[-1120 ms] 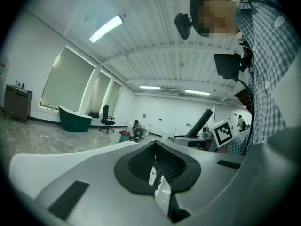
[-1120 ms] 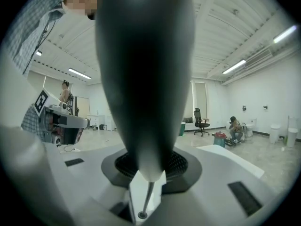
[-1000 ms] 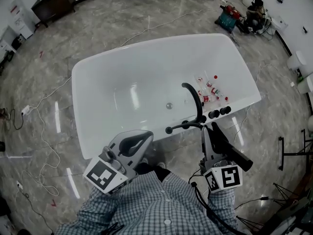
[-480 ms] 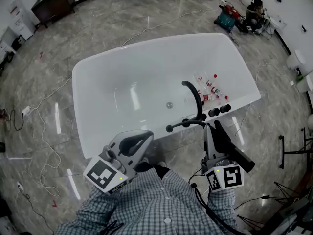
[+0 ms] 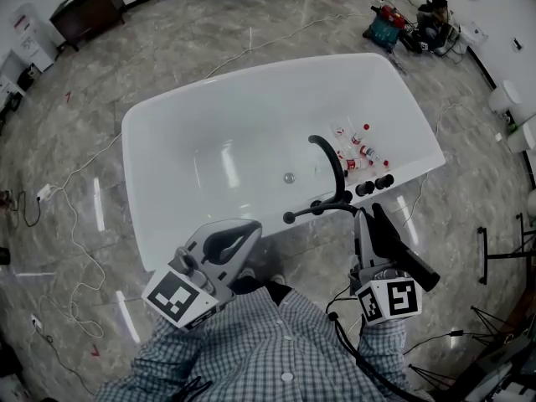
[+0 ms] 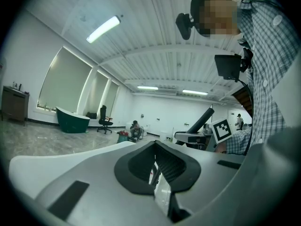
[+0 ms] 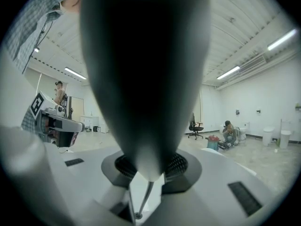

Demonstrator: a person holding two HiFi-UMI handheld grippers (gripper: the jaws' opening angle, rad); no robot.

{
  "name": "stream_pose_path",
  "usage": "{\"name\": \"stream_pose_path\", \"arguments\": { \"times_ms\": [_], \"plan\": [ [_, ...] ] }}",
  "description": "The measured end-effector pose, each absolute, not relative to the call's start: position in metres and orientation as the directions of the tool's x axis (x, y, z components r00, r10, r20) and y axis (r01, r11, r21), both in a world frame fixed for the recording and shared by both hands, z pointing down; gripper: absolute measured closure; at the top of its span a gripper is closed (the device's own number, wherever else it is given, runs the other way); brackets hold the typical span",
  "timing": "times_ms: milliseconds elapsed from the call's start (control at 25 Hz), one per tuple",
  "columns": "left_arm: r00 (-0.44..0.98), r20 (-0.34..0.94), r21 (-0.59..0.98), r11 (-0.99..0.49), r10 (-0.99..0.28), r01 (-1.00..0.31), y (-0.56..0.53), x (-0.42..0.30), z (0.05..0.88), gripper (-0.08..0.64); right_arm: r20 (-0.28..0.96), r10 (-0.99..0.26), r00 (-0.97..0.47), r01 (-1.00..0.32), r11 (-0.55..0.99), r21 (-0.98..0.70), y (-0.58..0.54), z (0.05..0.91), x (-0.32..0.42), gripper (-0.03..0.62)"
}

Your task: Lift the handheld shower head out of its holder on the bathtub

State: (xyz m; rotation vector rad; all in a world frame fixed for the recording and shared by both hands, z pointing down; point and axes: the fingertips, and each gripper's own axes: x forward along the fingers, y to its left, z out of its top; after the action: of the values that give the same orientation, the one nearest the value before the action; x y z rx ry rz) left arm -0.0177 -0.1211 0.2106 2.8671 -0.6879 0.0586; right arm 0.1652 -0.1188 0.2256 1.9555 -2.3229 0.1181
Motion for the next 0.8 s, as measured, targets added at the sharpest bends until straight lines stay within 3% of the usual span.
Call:
{"name": "stream_pose_path", "arguments": {
  "times_ms": [800],
  "plan": [
    [0.890,0.090,0.194,-0.869,-0.447,-0.456,-0.117,-0.013,0.217,0.554,0.125,-0.977,-0.172,-0.985,0.167,-0.043,-0.114,0.243,0.172,0.482]
  ]
}}
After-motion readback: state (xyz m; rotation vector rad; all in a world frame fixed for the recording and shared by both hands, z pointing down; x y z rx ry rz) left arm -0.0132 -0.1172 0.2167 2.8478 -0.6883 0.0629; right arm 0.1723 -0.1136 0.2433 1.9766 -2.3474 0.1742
